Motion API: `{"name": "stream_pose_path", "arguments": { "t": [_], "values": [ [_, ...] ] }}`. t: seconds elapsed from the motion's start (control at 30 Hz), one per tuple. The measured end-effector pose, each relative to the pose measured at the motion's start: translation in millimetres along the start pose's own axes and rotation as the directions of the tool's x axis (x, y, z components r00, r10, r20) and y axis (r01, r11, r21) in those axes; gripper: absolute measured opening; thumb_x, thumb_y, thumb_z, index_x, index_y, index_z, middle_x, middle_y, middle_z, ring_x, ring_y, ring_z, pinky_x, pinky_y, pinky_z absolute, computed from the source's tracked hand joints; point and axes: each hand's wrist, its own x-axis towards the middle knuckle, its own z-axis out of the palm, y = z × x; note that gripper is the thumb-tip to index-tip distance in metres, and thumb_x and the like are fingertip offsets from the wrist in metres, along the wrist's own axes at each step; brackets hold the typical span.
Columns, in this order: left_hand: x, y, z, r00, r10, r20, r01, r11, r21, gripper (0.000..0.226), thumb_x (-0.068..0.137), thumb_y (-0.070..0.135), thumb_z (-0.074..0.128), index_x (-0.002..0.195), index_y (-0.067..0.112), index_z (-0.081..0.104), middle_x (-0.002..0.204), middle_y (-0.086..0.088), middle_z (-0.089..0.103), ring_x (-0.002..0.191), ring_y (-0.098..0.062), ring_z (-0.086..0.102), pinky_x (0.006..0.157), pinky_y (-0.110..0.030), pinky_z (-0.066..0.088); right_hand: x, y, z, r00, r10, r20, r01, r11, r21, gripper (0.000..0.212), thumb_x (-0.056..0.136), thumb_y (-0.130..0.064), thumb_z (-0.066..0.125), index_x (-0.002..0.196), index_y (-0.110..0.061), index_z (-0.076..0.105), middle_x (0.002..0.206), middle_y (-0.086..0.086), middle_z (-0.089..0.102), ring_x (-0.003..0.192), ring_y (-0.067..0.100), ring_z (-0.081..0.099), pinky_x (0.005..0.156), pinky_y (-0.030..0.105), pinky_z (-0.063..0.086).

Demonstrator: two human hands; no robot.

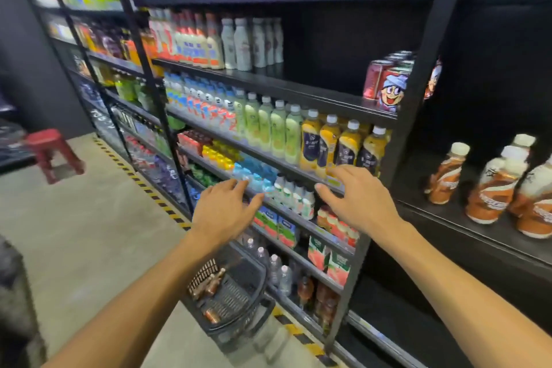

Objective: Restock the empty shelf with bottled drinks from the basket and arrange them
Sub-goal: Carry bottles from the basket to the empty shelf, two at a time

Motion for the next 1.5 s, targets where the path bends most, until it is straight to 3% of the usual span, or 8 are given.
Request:
{"name": "stream_pose_path", "arguments": {
  "t": [0.37,0.57,0.77,0.87,1.0,1.2,1.4,1.5],
  "values": [
    [-11.9,-129.6,27.4,0.934,-0.353,0.051,0.352,0.935,0.041,0.072,0.094,0.071,0.025,0.147,0.027,0.048,0.145,-0.006,0.054,0.131,-0.029,0.052,0.107,-0.040,0.039,93.5,-105.9,102.9,0.947,-0.291,0.134,0.283,0.956,0.074,0.061,0.099,-0.056,0.054,0.143,-0.014,0.058,0.143,0.005,0.060,0.133,0.027,0.053,0.106,0.041,0.043],
    [12.9,-176.9,39.9,0.880,-0.474,0.027,0.469,0.877,0.100,0.076,0.093,0.071,0.020,0.147,0.025,0.047,0.148,-0.007,0.052,0.135,-0.027,0.048,0.111,-0.041,0.035,156.3,-138.8,170.4,0.887,-0.426,0.179,0.406,0.903,0.142,0.072,0.096,-0.066,0.038,0.141,-0.015,0.059,0.139,0.006,0.061,0.129,0.029,0.055,0.103,0.041,0.047],
    [41.4,-210.8,63.1,0.822,-0.568,0.033,0.559,0.817,0.141,0.065,0.100,0.064,0.029,0.150,0.026,0.042,0.153,-0.006,0.047,0.140,-0.025,0.043,0.114,-0.042,0.030,209.4,-154.9,222.4,0.831,-0.522,0.190,0.499,0.852,0.160,0.069,0.094,-0.066,0.043,0.134,-0.014,0.066,0.127,0.005,0.068,0.119,0.027,0.063,0.096,0.039,0.052],
    [52.8,-227.8,75.8,0.807,-0.589,0.050,0.573,0.801,0.175,0.064,0.100,0.064,0.027,0.150,0.027,0.041,0.152,-0.005,0.047,0.141,-0.024,0.043,0.114,-0.041,0.031,225.8,-160.7,243.9,0.825,-0.530,0.197,0.506,0.847,0.160,0.062,0.097,-0.061,0.053,0.139,-0.016,0.062,0.141,0.006,0.062,0.131,0.025,0.056,0.104,0.038,0.047],
    [74.0,-257.4,97.7,0.796,-0.597,0.096,0.579,0.799,0.163,0.065,0.100,0.064,0.026,0.152,0.027,0.036,0.156,-0.006,0.042,0.143,-0.025,0.038,0.117,-0.042,0.027,250.1,-173.7,278.0,0.802,-0.528,0.278,0.512,0.848,0.135,0.066,0.101,-0.062,0.044,0.151,-0.019,0.049,0.157,0.004,0.046,0.146,0.022,0.041,0.117,0.036,0.034],
    [106.4,-326.5,153.7,0.820,-0.539,0.193,0.531,0.842,0.096,0.066,0.101,0.063,0.026,0.155,0.026,0.032,0.160,-0.008,0.036,0.148,-0.025,0.032,0.119,-0.043,0.025,277.0,-196.7,346.4,0.829,-0.448,0.336,0.427,0.894,0.138,0.068,0.100,-0.063,0.044,0.151,-0.018,0.050,0.157,0.006,0.047,0.145,0.024,0.043,0.117,0.040,0.035],
    [140.9,-392.8,222.6,0.842,-0.430,0.326,0.425,0.901,0.089,0.069,0.101,0.064,0.021,0.159,0.026,0.023,0.165,-0.007,0.025,0.153,-0.025,0.021,0.122,-0.047,0.019,293.1,-222.8,417.5,0.841,-0.341,0.421,0.324,0.939,0.115,0.078,0.095,-0.066,0.028,0.153,-0.017,0.046,0.157,0.010,0.046,0.145,0.029,0.043,0.118,0.044,0.036],
    [153.1,-413.5,257.5,0.835,-0.402,0.375,0.397,0.913,0.095,0.071,0.101,0.063,0.019,0.160,0.024,0.021,0.166,-0.008,0.023,0.153,-0.025,0.021,0.122,-0.048,0.019,298.1,-227.8,451.6,0.822,-0.313,0.475,0.302,0.948,0.102,0.072,0.097,-0.061,0.037,0.148,-0.013,0.052,0.151,0.014,0.052,0.140,0.032,0.049,0.115,0.042,0.037]
  ]
}}
